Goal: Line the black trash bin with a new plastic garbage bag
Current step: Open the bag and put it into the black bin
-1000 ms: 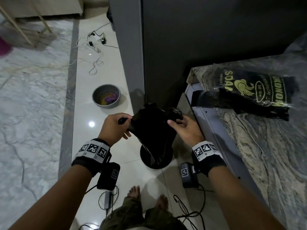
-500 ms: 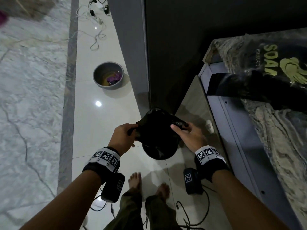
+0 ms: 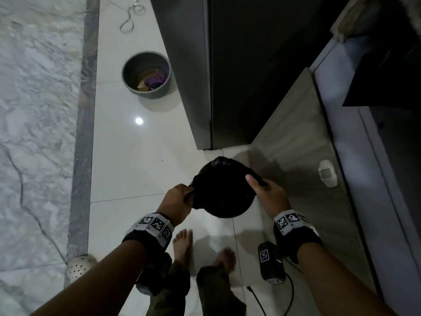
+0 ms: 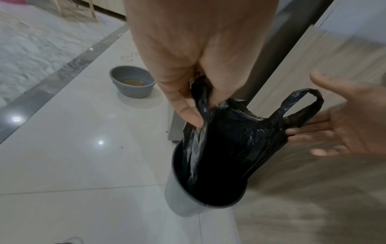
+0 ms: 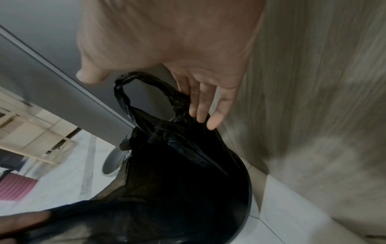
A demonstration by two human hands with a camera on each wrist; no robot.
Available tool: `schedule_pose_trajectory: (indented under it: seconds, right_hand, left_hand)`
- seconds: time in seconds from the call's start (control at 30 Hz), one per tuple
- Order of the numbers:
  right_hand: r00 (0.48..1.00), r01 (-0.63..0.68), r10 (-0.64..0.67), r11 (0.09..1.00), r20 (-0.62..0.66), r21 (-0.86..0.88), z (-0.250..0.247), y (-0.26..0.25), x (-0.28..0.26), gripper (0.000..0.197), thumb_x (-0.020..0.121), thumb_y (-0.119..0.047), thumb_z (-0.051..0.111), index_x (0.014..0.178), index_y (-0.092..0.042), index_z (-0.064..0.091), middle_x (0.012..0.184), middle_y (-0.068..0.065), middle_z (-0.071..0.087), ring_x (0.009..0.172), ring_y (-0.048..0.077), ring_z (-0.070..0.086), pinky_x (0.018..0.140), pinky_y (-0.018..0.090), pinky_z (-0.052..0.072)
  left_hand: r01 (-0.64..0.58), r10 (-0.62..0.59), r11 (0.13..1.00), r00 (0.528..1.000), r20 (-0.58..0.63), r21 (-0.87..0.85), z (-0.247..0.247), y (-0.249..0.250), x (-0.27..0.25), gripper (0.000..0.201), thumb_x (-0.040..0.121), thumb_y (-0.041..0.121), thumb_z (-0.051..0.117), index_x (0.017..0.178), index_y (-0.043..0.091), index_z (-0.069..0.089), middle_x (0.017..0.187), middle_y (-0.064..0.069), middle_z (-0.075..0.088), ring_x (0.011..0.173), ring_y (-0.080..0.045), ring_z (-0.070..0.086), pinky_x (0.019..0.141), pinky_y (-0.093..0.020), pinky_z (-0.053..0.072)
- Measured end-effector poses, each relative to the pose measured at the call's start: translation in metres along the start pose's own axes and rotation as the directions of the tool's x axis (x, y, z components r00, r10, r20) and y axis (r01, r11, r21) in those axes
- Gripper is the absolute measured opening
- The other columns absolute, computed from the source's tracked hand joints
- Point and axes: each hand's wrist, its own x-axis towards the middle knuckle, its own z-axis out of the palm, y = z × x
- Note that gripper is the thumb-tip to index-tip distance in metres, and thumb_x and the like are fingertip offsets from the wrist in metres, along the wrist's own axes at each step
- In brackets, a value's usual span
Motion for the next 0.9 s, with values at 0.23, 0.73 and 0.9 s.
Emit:
schedule_pose_trajectory:
  seconds: [0.23,0.73,0.9]
  right_hand:
    - [0.995,-0.086,0.077,0.987,-0.071,-0.133,0.026,0.048,0.062,0.073,0.091,-0.064,0.029,0.094,-0.004,0.069,0.098,0.022,0.067,0.094,0.035,0.062,0.072,0.032,0.039]
    - [0.979,0.084,-0.159,0.882,-0.126,-0.463,0.044,0.08,0.131,0.018,0.089,-0.028,0.057,0.103,-0.016,0.062,0.102,0.013,0.066,0.087,0.032,0.062,0.068,0.03,0.042]
    - [0.975,0.111,-0.201,0.814,-0.096,-0.571,0.044,0.081,0.136,0.015,0.089,-0.028,0.057,0.099,-0.019,0.064,0.107,0.011,0.062,0.091,0.031,0.06,0.069,0.031,0.043]
  left_hand:
    - [0.029,-0.03,0.996,1.0,0.006,0.085,0.046,-0.058,0.043,0.016,0.086,0.009,0.051,0.085,-0.001,0.063,0.08,-0.018,0.057,0.077,-0.039,0.058,0.064,-0.028,0.034]
    - [-0.116,0.275,0.815,0.94,-0.203,0.568,0.071,-0.075,0.091,0.034,0.08,0.03,0.043,0.103,0.012,0.063,0.095,-0.015,0.057,0.084,-0.036,0.051,0.07,-0.042,0.041]
    - [-0.085,0.195,0.755,0.976,-0.098,0.65,0.081,-0.081,0.12,0.031,0.082,0.031,0.045,0.09,0.009,0.066,0.085,-0.013,0.06,0.082,-0.035,0.053,0.079,-0.04,0.03]
